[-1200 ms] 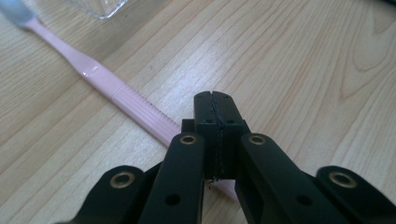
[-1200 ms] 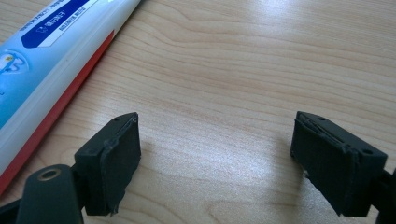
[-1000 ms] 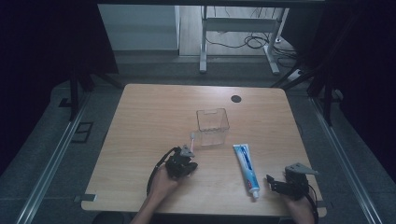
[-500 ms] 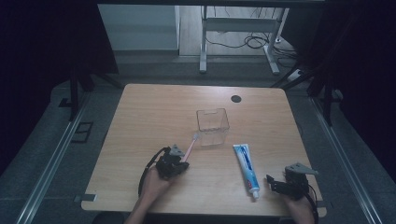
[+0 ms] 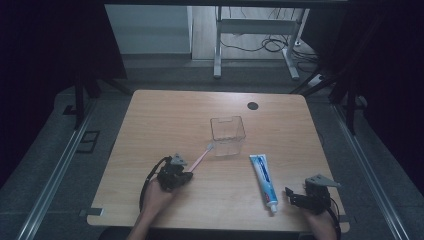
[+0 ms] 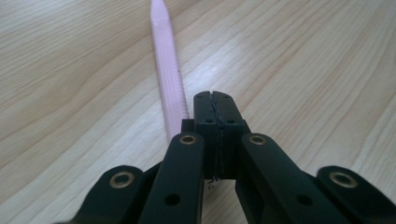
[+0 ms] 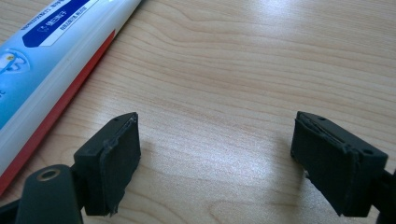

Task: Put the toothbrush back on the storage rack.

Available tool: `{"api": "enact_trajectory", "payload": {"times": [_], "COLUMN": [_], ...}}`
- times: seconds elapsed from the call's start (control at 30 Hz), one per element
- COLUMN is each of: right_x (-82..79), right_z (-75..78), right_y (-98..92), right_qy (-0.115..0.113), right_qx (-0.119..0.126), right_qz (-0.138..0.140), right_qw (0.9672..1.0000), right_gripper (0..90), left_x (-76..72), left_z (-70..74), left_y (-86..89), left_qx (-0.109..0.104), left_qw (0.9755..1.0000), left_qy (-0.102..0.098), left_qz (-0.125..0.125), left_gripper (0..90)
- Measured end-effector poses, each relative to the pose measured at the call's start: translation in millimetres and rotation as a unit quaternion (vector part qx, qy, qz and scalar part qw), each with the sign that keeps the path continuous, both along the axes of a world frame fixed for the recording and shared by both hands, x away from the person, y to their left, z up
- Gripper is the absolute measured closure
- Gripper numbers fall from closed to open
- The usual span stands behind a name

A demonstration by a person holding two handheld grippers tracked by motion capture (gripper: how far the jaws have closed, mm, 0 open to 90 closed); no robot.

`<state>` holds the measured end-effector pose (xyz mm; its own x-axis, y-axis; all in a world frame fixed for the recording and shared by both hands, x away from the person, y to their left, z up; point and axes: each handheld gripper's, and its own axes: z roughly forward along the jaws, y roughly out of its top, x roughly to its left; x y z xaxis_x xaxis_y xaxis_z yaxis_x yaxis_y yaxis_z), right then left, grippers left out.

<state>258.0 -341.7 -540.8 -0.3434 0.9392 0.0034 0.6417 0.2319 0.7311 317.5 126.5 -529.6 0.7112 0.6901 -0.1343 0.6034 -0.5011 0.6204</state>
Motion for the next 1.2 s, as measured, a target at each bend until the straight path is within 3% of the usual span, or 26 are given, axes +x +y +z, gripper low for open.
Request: {"api": "enact_trajectory", "payload": {"times": [0.47, 0.63, 0.73, 1.0, 1.2], "right_x": [-0.3, -0.3, -0.3, -0.3, -0.4], "right_z": [0.0, 0.0, 0.0, 0.0, -0.1], "right_y": [0.1, 0.1, 0.1, 0.0, 0.0], "right_qy": [0.000, 0.000, 0.000, 0.000, -0.001], "right_qx": [-0.001, -0.001, -0.001, -0.002, -0.002], "right_qz": [0.002, 0.002, 0.002, 0.003, 0.004], "right_qw": [1.0000, 1.0000, 1.0000, 1.0000, 1.0000], "right_gripper": [15.3, 15.3, 15.3, 15.2, 15.2], "left_x": [4.4, 5.3, 7.7, 22.1, 30.1], "left_z": [0.6, 8.5, 12.6, 23.3, 25.9], "left_y": [31.0, 33.3, 32.9, 30.4, 23.4], "left_qx": [0.002, 0.001, 0.005, 0.051, 0.070], "left_qw": [0.9994, 0.9995, 0.9995, 0.9983, 0.9970], "left_qy": [0.006, 0.011, 0.015, 0.018, 0.027], "left_qz": [0.035, 0.030, 0.027, 0.022, 0.014], "left_gripper": [88.4, 84.9, 77.3, 65.0, 60.9]}}
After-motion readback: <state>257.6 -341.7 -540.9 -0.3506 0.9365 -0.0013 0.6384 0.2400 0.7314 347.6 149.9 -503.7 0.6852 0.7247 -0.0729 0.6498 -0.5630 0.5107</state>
